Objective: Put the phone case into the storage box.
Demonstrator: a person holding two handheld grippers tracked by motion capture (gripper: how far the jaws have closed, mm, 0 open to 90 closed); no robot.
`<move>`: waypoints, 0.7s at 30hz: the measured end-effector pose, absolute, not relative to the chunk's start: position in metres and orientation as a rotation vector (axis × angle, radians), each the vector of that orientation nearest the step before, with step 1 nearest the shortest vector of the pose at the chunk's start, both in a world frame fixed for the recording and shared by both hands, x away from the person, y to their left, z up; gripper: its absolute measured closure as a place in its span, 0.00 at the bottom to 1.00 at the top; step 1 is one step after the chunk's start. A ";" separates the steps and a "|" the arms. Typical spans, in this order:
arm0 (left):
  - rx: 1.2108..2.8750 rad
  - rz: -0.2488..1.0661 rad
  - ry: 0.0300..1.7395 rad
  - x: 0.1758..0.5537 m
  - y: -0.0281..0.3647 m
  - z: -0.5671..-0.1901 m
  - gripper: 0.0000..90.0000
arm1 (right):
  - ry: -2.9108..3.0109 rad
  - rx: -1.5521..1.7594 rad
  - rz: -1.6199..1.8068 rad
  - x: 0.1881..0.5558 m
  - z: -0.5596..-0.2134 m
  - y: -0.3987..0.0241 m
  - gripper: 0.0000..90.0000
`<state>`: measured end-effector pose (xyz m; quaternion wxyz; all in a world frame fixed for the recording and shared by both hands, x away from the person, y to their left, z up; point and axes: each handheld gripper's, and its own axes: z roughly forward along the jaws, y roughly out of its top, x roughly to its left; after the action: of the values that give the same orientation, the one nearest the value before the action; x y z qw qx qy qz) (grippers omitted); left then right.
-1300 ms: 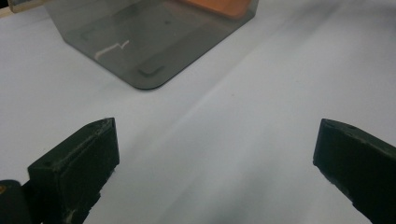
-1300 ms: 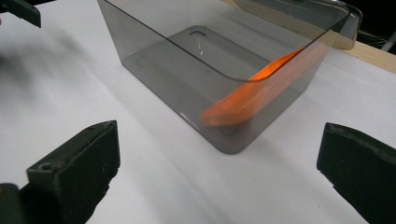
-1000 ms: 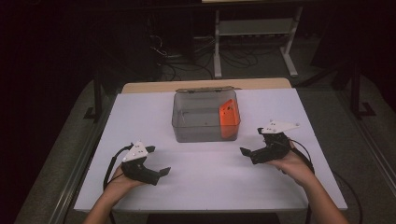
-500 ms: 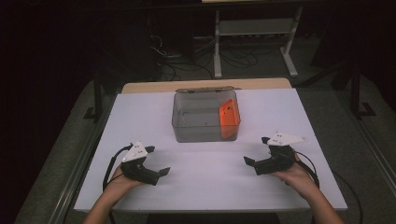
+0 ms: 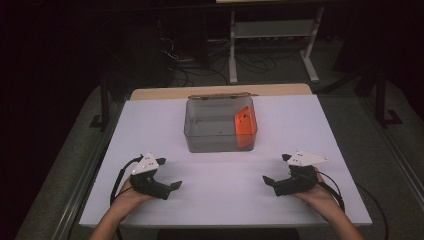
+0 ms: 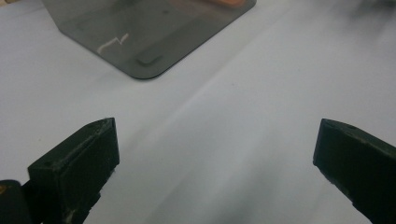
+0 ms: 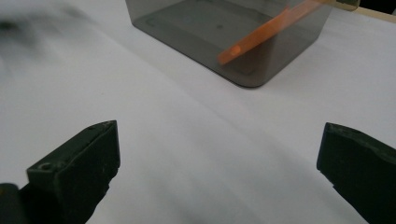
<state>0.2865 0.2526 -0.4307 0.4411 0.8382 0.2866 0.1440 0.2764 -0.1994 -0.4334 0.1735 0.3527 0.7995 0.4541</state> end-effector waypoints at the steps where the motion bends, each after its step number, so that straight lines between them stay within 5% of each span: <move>1: 2.082 0.358 0.711 0.287 0.253 -0.431 0.00 | 2.267 1.001 1.292 0.276 -0.434 -0.199 0.00; 21: 2.105 0.355 0.705 0.288 0.253 -0.437 0.00 | 2.258 1.016 1.291 0.272 -0.440 -0.204 0.00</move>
<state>0.2882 0.2528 -0.4367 0.4322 0.8443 0.2830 0.1423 0.2721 -0.2037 -0.4398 0.1737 0.3584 0.7962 0.4554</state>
